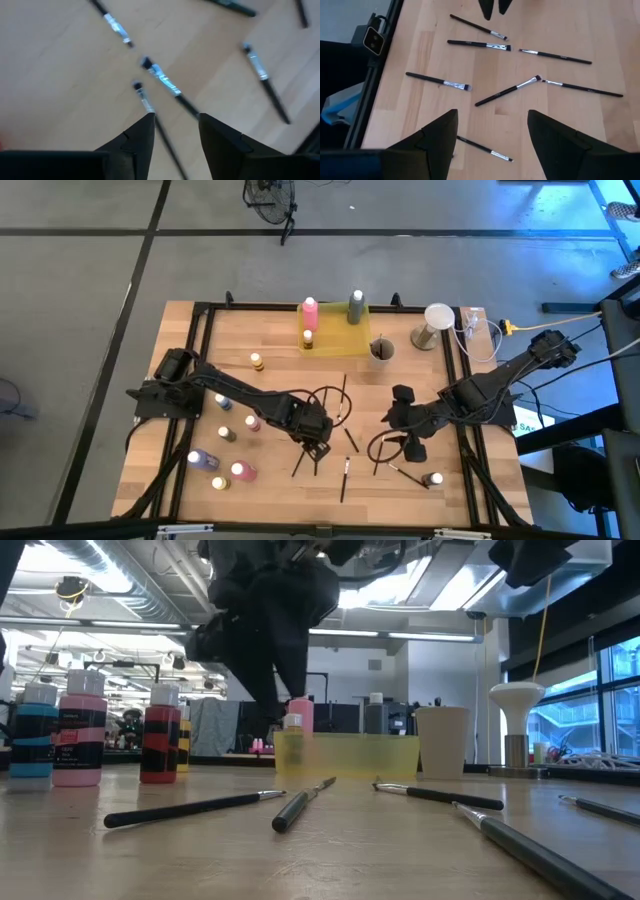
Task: Pick & Place Paint Supplies
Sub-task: Put the silver paint brush into the white cup
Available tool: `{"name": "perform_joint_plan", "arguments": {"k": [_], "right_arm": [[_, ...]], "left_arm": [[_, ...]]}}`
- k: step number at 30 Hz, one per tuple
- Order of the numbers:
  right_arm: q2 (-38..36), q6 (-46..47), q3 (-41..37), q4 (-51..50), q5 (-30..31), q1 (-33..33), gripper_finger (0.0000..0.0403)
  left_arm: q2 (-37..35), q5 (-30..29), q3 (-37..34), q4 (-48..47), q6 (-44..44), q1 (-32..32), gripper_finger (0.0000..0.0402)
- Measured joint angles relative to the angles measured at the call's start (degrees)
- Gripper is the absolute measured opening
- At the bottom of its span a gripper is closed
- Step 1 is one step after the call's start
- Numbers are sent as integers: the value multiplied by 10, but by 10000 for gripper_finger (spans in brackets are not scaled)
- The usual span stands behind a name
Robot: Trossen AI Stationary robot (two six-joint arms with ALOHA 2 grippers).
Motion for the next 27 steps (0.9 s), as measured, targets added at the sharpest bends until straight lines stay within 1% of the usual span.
{"name": "perform_joint_plan", "arguments": {"k": [4, 7, 9, 14, 17, 23, 27], "right_arm": [[0, 0, 0, 0, 0, 0, 244], [0, 0, 0, 0, 0, 0, 244], [0, 0, 0, 0, 0, 0, 244], [0, 0, 0, 0, 0, 0, 243], [0, 0, 0, 0, 0, 0, 244], [0, 0, -1, -3, -3, 2, 243], [0, 0, -1, -2, -3, 2, 243]], "left_arm": [[0, -42, 0, -25, -3, 0, 146], [6, -70, 0, -26, -33, 0, 146], [11, -78, 0, -24, -46, -1, 146], [29, -69, 0, -13, -47, -2, 146], [40, -41, 0, -10, -47, -1, 145], [63, -11, 0, -9, -43, 2, 145], [72, -11, 0, -10, -42, 3, 145]]}}
